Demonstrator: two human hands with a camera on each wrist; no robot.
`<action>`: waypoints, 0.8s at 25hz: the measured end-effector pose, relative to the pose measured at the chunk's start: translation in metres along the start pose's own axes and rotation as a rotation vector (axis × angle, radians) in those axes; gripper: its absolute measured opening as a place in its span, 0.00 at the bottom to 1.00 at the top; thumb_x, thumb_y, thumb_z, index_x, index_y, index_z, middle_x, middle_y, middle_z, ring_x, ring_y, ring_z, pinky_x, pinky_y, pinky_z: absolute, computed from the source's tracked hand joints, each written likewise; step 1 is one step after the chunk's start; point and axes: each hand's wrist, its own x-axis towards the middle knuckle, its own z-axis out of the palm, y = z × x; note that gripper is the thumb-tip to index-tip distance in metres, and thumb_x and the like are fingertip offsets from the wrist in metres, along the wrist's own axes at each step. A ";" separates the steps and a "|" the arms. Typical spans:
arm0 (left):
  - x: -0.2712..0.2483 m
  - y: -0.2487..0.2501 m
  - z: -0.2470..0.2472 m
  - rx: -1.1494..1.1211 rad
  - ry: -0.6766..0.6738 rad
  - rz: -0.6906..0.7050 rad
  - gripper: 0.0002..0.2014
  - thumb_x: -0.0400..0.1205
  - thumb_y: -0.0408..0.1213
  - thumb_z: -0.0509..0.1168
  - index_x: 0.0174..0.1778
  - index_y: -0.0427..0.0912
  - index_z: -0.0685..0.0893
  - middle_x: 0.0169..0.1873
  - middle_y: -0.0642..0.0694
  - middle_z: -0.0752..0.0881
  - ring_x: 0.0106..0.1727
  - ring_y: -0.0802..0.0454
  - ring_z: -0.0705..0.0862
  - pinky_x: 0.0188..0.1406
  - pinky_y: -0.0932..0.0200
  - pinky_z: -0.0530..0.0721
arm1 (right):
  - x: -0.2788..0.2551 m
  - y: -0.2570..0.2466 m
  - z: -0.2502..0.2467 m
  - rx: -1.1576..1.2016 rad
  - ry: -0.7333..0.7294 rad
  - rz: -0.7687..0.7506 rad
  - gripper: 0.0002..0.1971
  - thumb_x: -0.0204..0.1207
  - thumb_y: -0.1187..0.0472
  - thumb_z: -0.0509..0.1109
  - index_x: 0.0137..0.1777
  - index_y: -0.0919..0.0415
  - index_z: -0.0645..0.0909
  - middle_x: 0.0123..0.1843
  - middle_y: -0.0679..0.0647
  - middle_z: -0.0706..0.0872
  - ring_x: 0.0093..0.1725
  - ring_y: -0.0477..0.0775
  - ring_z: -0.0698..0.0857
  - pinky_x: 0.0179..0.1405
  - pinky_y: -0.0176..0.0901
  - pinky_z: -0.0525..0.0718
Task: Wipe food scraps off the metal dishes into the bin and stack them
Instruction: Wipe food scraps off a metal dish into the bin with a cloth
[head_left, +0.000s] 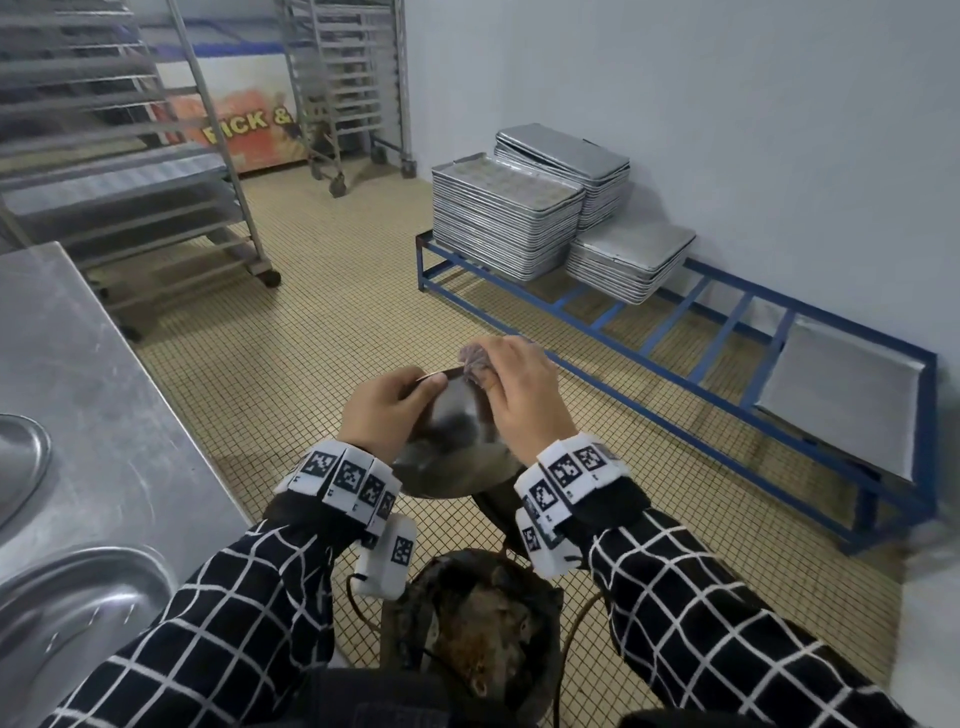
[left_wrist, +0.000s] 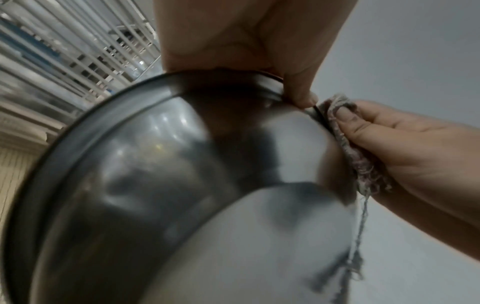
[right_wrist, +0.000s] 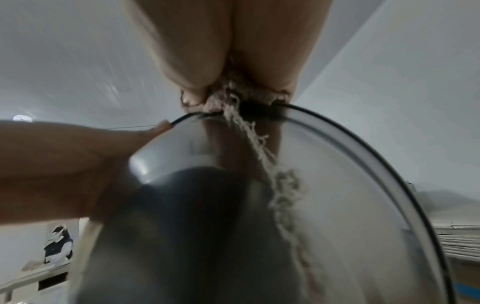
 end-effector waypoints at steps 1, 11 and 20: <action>0.001 -0.001 0.000 -0.021 0.021 -0.015 0.15 0.83 0.49 0.62 0.35 0.46 0.83 0.30 0.48 0.84 0.35 0.50 0.81 0.36 0.54 0.78 | -0.007 -0.004 0.006 -0.038 0.075 -0.018 0.19 0.79 0.55 0.60 0.70 0.52 0.74 0.68 0.56 0.76 0.68 0.59 0.72 0.69 0.62 0.73; -0.002 0.002 -0.001 -0.494 0.024 -0.228 0.15 0.84 0.49 0.60 0.40 0.46 0.86 0.35 0.46 0.87 0.41 0.46 0.85 0.45 0.51 0.85 | -0.018 0.012 0.017 0.389 0.398 0.432 0.19 0.86 0.54 0.55 0.73 0.60 0.75 0.73 0.55 0.76 0.72 0.54 0.75 0.67 0.41 0.73; 0.003 0.011 -0.004 -0.427 0.081 -0.200 0.18 0.84 0.49 0.61 0.41 0.38 0.85 0.40 0.32 0.86 0.41 0.41 0.82 0.53 0.38 0.82 | -0.022 -0.014 0.022 0.200 0.296 0.076 0.23 0.85 0.51 0.53 0.79 0.52 0.66 0.81 0.49 0.66 0.81 0.50 0.60 0.80 0.52 0.62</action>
